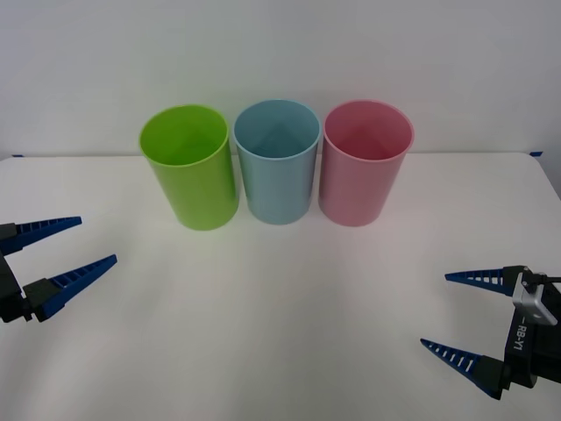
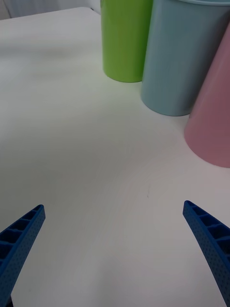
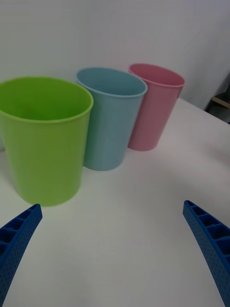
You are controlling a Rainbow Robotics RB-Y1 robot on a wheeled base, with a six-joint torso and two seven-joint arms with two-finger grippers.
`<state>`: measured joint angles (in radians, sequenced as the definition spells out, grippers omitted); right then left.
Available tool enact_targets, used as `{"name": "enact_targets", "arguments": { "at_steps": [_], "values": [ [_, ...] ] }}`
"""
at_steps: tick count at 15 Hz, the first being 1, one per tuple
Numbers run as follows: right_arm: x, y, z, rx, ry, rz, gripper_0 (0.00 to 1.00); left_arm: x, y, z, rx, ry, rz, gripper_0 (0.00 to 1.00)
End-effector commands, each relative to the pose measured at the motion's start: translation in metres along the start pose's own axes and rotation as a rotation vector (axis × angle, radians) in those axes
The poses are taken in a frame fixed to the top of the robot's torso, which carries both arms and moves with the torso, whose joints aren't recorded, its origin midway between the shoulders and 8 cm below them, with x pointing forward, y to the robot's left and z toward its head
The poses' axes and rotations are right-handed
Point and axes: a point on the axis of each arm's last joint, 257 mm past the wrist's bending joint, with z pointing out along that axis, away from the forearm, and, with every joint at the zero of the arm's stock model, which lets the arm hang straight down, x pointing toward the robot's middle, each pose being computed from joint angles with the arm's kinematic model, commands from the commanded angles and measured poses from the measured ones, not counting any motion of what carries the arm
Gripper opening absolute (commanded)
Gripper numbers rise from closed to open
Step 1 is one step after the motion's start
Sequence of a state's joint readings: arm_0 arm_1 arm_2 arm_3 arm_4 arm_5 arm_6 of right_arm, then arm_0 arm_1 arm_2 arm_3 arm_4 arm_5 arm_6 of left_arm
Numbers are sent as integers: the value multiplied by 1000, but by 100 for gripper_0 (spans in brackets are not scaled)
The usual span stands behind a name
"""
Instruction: Put cans in the blue bin and PET bottles in the pink bin and trash in the green bin.
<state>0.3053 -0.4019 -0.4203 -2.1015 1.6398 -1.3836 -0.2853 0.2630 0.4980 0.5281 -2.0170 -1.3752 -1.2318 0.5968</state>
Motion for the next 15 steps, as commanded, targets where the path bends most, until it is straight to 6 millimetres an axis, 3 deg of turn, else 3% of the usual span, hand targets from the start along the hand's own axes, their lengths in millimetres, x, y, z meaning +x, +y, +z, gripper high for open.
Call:
{"name": "enact_targets", "arguments": {
  "at_steps": [1,9,15],
  "values": [
    [0,0,0,0,0,0,100,24,-12,1,-9,50,-12,100],
    [0,0,0,0,0,0,100,75,-51,-6,-5,105,-121,100],
    [0,0,0,0,0,0,100,86,-68,-10,10,128,-141,100]
  ]
}}
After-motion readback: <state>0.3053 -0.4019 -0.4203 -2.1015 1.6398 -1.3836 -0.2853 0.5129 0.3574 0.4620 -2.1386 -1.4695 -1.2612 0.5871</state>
